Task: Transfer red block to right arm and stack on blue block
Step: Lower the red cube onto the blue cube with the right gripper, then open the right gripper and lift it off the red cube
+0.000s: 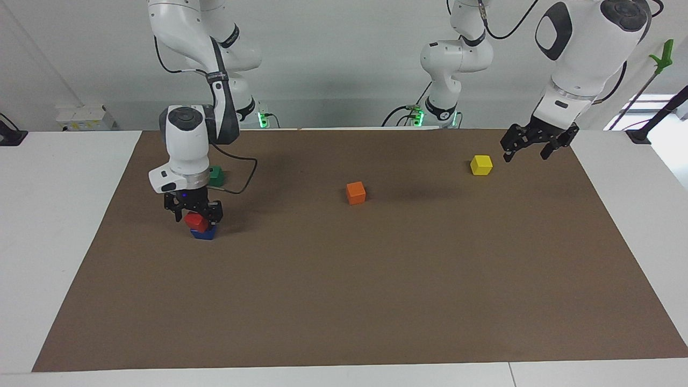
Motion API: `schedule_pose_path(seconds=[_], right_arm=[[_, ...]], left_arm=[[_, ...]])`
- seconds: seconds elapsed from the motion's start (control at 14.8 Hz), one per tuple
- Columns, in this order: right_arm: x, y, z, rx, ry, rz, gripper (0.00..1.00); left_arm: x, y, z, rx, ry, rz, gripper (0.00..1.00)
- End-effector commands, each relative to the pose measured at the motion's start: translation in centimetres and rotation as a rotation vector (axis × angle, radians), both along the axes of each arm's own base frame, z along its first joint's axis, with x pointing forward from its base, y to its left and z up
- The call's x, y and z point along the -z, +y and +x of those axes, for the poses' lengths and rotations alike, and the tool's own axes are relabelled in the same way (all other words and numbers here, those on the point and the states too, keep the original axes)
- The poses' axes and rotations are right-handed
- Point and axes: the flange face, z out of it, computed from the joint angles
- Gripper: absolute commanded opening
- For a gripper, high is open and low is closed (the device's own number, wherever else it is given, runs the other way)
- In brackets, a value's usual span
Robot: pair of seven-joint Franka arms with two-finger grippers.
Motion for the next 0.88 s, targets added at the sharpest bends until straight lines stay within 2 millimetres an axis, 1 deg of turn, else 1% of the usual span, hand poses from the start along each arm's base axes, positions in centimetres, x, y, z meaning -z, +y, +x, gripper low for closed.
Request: schedule_pose_path(seconds=[0.0,0.2,0.34,0.47,0.61,0.81], right_arm=[[-3.0,-0.4,0.8,-0.004,0.030,-0.032,1.00],[-7.2,-0.6,2.2,0.001,0.092,0.063,1.00],[-11.2,-1.0,2.9,0.000,0.132,0.075,1.00],[-14.9,-1.2,2.6,-0.004,0.166,0.106,1.00],[-18.5,-1.6,2.0,-0.048,0.185,0.135,1.00],[-22.7,-2.0,1.0,-0.097,0.212,0.130,1.00]], left_arm=[[0.2,-0.3,-0.1,0.029,-0.003,0.011,1.00],[0.2,-0.2,-0.2,0.075,0.001,0.012,1.00],[0.2,-0.4,-0.2,0.076,0.001,0.009,1.00],[0.2,-0.5,-0.2,0.078,0.000,0.004,1.00],[0.2,-0.7,-0.2,0.080,-0.002,0.004,1.00],[0.2,-0.4,-0.2,0.068,0.004,0.004,1.00]])
